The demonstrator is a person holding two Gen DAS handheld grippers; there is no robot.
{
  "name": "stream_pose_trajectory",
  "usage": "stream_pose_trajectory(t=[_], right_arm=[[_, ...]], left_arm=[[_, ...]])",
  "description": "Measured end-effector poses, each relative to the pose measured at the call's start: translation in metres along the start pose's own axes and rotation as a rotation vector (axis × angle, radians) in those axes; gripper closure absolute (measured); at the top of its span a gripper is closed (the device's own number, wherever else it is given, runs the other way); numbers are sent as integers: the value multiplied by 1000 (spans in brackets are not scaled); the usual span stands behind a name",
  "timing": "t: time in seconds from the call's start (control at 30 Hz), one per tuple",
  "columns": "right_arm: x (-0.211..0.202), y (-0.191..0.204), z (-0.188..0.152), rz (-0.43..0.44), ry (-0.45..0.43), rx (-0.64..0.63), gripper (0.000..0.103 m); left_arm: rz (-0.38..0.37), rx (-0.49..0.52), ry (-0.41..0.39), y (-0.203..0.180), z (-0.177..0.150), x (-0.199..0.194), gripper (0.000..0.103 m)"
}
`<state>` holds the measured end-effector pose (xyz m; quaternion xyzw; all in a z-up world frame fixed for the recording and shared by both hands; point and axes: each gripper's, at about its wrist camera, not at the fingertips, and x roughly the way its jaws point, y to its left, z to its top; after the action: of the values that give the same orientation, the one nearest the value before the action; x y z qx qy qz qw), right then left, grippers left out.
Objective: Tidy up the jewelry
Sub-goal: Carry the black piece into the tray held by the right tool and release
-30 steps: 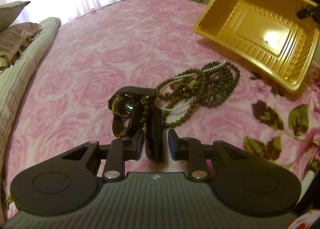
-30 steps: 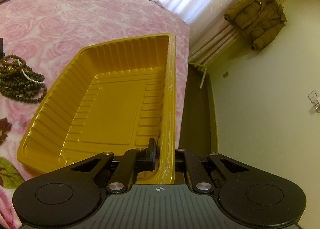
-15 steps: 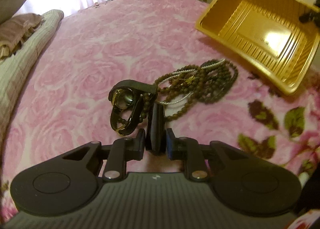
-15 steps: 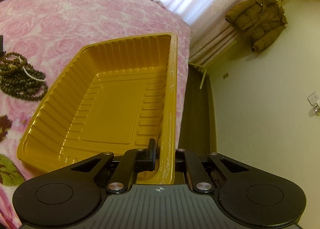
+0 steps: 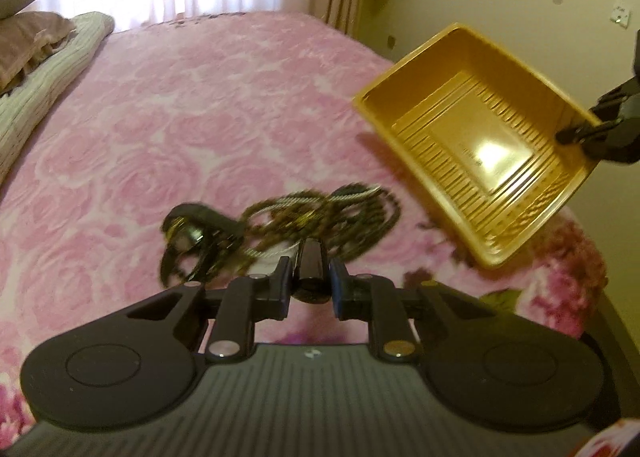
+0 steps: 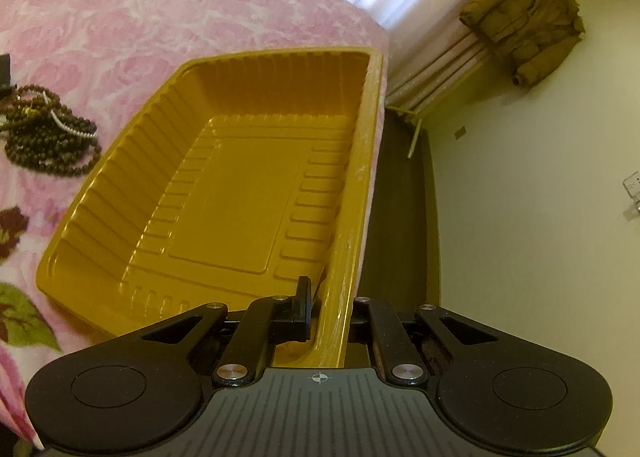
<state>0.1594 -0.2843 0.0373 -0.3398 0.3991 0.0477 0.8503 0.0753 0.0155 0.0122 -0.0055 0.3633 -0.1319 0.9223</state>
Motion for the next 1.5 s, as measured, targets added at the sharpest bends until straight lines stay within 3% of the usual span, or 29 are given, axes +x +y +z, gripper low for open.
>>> stream_pose_trajectory(t=[0.57, 0.93, 1.13, 1.23, 1.5], right_arm=[[8, 0, 14, 24, 54, -38, 94], [10, -3, 11, 31, 52, -29, 93], [11, -4, 10, 33, 48, -26, 93], [11, -4, 9, 35, 48, -28, 93], [10, -4, 8, 34, 45, -29, 93]], left_arm=[[-174, 30, -33, -75, 54, 35, 85], [-246, 46, -21, -116, 61, 71, 85], [-238, 53, -15, -129, 55, 86, 86], [-253, 24, 0, -129, 49, 92, 70], [-206, 15, -36, -96, 29, 58, 70]])
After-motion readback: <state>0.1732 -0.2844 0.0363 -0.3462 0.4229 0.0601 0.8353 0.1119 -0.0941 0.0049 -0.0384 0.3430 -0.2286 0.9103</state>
